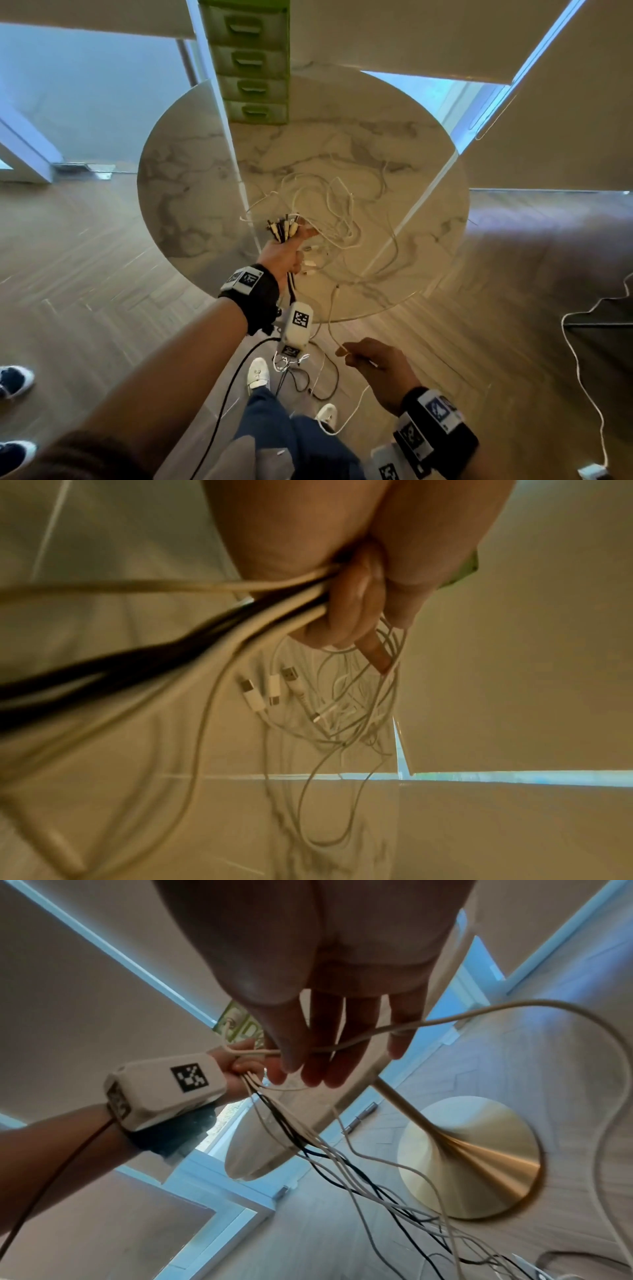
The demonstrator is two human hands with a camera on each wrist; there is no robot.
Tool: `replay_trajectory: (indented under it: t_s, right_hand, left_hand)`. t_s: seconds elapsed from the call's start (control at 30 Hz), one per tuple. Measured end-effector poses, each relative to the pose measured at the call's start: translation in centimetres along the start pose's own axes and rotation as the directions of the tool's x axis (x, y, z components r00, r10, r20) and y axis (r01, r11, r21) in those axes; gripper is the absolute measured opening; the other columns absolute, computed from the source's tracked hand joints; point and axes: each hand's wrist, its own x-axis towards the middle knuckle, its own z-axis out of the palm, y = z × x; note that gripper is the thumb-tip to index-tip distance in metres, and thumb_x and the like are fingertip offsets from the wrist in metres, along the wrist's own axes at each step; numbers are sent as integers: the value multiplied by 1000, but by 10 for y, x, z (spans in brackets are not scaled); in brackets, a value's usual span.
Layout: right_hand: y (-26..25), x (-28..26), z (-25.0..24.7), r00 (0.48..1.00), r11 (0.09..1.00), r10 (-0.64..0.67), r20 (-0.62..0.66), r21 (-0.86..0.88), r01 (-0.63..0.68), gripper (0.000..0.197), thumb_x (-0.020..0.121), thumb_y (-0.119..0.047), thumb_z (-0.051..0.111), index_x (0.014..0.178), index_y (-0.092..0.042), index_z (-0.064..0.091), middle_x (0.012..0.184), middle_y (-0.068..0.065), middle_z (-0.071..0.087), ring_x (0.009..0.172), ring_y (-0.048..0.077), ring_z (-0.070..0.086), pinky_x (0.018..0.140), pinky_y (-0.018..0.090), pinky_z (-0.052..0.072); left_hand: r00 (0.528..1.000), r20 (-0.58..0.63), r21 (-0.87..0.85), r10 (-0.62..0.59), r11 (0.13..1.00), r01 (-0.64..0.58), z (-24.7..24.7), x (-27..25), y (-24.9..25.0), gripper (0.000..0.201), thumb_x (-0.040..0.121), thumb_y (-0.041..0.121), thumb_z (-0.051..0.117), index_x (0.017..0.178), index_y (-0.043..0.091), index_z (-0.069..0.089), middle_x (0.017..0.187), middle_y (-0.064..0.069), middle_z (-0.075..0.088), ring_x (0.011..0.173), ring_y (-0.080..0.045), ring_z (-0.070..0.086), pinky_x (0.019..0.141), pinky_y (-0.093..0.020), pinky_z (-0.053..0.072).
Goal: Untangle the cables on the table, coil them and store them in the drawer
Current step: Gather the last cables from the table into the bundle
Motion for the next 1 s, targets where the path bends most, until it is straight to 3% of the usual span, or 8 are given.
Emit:
replay_trajectory:
  t_s: [0.1, 0.23, 0.33, 0.47, 0.63, 0.7, 0.77, 1.0]
  right_hand:
    - [16, -7, 4, 998, 998, 60, -30, 28, -59, 35, 87, -8, 60, 76, -41, 64, 95, -4, 68, 91, 6, 61, 76, 3, 40]
    - [37, -7, 11, 989, 979, 126, 74, -169, -112, 23, 88, -7, 57, 91, -26, 71, 99, -1, 65, 93, 9, 59, 79, 5, 41]
    - [46, -2, 11, 964, 911, 168, 205, -406, -73, 25, 90, -12, 53, 109, -22, 67, 109, 0, 62, 102, 13, 58, 91, 22, 45]
    - [42, 9, 15, 951, 854, 195, 239, -518, -45, 38, 88, -14, 52, 125, -22, 55, 126, -2, 55, 118, 16, 51, 102, 28, 39]
    - [-4, 38, 5, 997, 979, 60, 50, -197, -49, 29, 91, -22, 56, 119, -15, 60, 114, -1, 63, 99, 10, 57, 86, 19, 40]
    - [-19, 58, 1, 999, 994, 36, 22, -109, -33, 27, 90, -21, 56, 116, -14, 62, 107, 1, 65, 97, 14, 58, 85, 23, 42]
    - [-26, 77, 2, 998, 998, 54, 36, 31, -55, 26, 90, -17, 56, 114, -11, 63, 100, 2, 64, 93, 18, 59, 83, 30, 45]
    - [-11, 126, 27, 967, 926, 235, 101, 280, -254, 19, 89, -3, 54, 107, -4, 61, 76, 7, 63, 61, 13, 61, 57, 22, 50]
  left_hand:
    - [999, -38, 134, -13, 991, 18, 0, -2, -13, 23, 93, 34, 56, 75, 20, 58, 68, 0, 50, 43, -8, 27, 42, -20, 28]
    - [996, -74, 292, 57, 956, -33, -3, -14, -31, 18, 93, 32, 56, 76, 25, 53, 43, 12, 35, 37, -6, 28, 38, -19, 27]
    - [993, -89, 283, 78, 958, -50, -9, -24, -36, 21, 95, 27, 53, 75, 21, 46, 50, 8, 39, 37, -6, 31, 37, -19, 27]
    - [998, -70, 145, 3, 989, 7, -19, -43, -43, 29, 94, 26, 55, 68, 22, 44, 47, 11, 34, 38, -4, 27, 36, -17, 23]
    - [999, -9, 154, -33, 987, 34, -28, -53, -43, 34, 85, 21, 69, 61, 22, 43, 47, 8, 30, 40, -5, 24, 37, -18, 21]
    - [1000, 12, 145, -15, 989, 13, -28, -57, -43, 37, 84, 18, 69, 58, 22, 43, 46, 9, 30, 38, -5, 24, 36, -17, 22]
    - [1000, 11, 139, -9, 990, 8, -29, -61, -43, 40, 85, 15, 68, 56, 22, 42, 45, 9, 30, 38, -5, 25, 37, -18, 21]
    - [999, -30, 155, -12, 988, 16, -38, -77, -44, 40, 83, 15, 70, 59, 22, 39, 46, 7, 31, 40, -8, 24, 39, -19, 20]
